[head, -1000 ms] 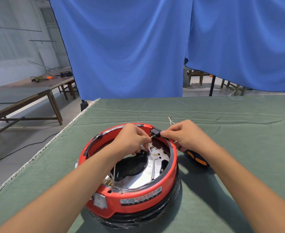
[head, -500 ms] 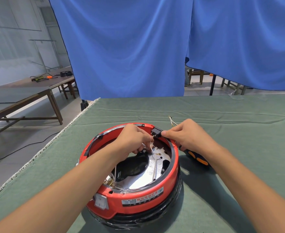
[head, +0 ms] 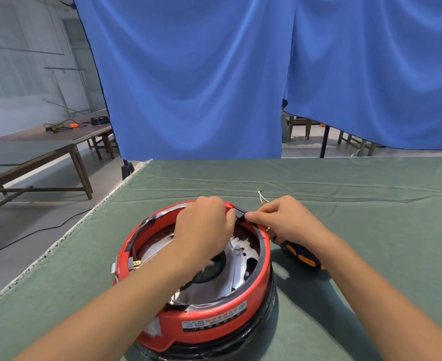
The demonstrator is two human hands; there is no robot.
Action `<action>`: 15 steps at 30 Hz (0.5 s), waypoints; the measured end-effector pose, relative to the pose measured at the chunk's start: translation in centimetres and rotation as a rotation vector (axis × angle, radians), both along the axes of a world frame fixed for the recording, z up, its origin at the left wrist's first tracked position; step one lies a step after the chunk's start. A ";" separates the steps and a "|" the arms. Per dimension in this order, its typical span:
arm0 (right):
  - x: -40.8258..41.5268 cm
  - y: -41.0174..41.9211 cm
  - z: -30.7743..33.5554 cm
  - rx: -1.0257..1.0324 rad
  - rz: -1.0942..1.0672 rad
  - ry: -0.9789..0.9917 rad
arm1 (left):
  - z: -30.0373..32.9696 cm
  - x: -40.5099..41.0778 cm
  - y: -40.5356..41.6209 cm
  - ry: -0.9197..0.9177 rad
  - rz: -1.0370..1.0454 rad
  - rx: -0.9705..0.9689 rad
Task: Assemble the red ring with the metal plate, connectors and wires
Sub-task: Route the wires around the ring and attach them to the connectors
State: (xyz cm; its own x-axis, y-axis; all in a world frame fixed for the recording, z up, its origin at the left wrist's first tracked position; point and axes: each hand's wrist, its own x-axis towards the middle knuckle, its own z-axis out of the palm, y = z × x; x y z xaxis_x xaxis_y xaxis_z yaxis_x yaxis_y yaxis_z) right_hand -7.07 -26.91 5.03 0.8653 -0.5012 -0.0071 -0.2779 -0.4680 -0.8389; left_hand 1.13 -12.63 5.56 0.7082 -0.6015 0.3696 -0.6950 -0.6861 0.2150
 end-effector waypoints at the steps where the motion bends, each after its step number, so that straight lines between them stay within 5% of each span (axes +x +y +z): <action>1: 0.0 -0.1 0.0 -0.001 -0.002 0.008 | 0.3 -0.3 -0.2 -0.082 -0.016 -0.016; 6: 0.0 -1.5 -0.2 0.049 -0.123 -0.043 | 0.9 -0.1 -2.1 -0.104 -0.128 -0.008; 15: 0.5 -6.1 -2.1 -0.186 -0.393 -0.052 | -0.6 2.7 -3.8 -0.089 -0.226 -0.025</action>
State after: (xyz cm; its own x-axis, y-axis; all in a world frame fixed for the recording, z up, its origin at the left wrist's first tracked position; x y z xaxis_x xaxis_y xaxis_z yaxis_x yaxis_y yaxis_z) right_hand -6.62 -33.01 2.95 0.6054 -0.7811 0.1528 -0.4247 -0.4795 -0.7679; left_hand 3.80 -16.39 5.00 0.5209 -0.7306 0.4414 -0.8470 -0.5065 0.1611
